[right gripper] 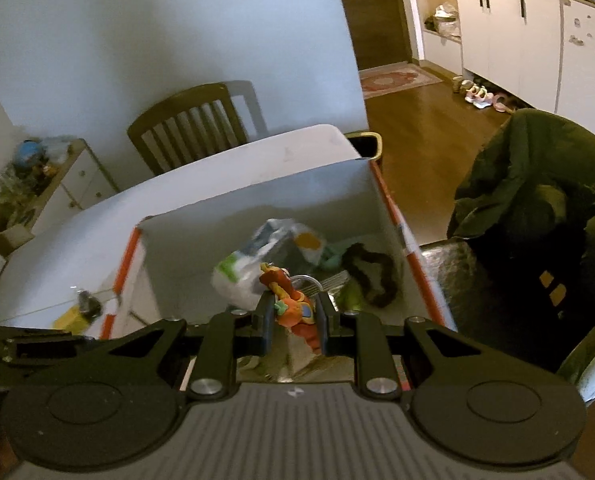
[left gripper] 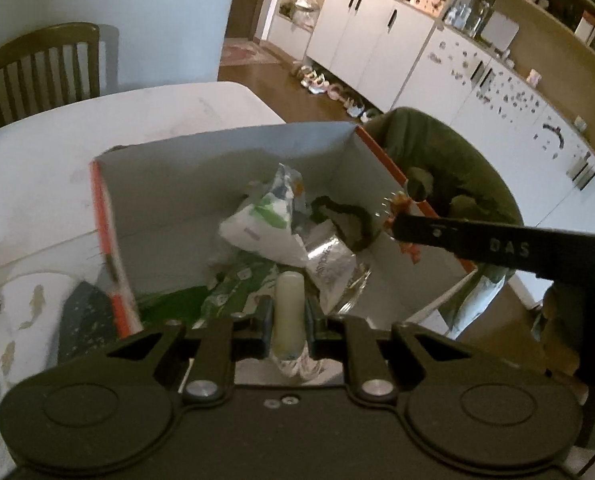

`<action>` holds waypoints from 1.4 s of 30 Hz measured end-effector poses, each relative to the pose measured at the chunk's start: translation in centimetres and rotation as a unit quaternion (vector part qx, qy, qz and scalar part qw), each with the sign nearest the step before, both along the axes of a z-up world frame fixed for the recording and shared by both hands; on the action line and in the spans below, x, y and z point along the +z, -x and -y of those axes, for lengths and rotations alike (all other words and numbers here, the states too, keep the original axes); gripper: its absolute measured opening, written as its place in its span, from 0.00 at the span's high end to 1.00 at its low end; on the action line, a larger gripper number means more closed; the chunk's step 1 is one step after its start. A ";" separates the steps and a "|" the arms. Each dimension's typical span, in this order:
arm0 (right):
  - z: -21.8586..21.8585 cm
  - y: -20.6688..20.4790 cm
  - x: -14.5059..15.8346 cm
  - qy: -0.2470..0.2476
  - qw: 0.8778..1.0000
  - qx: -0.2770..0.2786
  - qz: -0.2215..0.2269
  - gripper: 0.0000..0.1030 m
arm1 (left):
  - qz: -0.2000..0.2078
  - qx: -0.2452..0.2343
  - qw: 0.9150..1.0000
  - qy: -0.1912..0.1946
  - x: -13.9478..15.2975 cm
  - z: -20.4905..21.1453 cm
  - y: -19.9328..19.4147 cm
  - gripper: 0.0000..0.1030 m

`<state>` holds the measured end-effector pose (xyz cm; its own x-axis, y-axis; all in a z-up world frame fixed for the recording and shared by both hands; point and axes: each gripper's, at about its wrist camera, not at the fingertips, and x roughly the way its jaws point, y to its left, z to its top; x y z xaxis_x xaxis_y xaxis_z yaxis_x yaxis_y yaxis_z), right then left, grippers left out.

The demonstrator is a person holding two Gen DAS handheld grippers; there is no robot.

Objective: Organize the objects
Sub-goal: 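Carry the cream cylinder and orange toy into the red shoebox with both grippers, then open both grippers to drop the cylinder and toy inside the box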

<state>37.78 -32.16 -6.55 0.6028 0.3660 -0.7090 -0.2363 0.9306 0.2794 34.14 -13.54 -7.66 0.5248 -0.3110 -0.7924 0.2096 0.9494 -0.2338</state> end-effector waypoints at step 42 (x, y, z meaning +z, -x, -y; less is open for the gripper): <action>-1.9 -7.1 -5.4 0.069 0.995 0.057 -0.052 0.79 | -0.069 -0.018 0.996 -0.057 -5.1 4.6 -5.3 0.68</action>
<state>44.92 -30.22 -11.93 0.4832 0.3230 -0.8137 -0.3191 0.9305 0.1798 39.48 -18.10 -12.78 0.3991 -0.2307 -0.8874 0.2173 0.9641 -0.1529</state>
